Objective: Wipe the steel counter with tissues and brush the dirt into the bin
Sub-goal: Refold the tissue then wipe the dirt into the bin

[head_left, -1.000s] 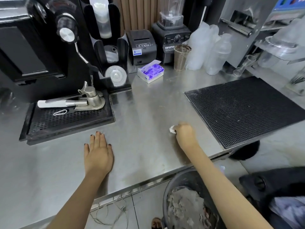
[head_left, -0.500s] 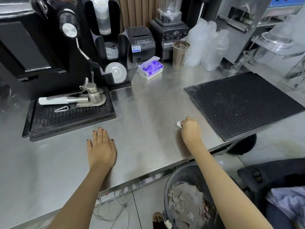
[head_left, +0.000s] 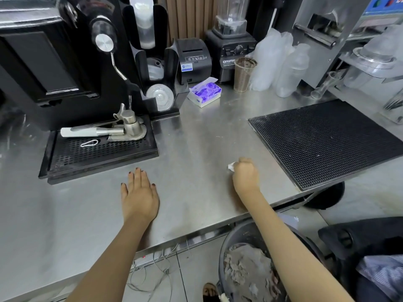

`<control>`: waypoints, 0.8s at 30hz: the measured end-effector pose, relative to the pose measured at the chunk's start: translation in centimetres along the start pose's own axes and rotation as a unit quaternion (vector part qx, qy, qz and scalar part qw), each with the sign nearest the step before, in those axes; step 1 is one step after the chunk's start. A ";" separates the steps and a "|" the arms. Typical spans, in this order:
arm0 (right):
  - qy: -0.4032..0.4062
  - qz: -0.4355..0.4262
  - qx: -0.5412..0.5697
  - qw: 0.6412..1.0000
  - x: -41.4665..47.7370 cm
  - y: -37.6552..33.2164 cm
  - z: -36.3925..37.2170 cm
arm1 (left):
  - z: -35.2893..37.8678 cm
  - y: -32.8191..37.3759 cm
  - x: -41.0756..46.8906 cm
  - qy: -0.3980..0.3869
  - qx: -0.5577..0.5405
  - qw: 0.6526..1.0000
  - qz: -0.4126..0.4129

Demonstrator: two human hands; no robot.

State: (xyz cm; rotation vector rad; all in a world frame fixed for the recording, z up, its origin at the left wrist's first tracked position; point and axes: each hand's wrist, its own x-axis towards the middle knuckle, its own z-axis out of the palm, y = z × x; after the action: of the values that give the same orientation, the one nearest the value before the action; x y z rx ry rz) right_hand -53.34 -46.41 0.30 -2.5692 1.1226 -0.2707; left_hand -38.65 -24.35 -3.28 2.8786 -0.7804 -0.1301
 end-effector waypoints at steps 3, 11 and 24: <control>0.007 -0.113 0.033 0.993 -3.8 -2.9 2.0 | 0.0 0.0 0.0 0.000 -0.003 1.000 0.000; -0.013 -0.081 -0.089 0.993 -5.9 1.7 -0.3 | -0.1 -0.1 0.0 0.002 -0.003 1.000 0.003; -0.064 -0.097 -0.009 0.993 -10.2 -3.2 2.0 | 0.1 -0.2 0.3 0.002 -0.011 1.000 0.011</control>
State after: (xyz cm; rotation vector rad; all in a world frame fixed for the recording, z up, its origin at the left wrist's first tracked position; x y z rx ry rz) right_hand -57.45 -36.38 -0.84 -2.6713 0.8365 -0.1379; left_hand -38.35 -24.34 -3.40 2.8481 -0.8036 -0.1303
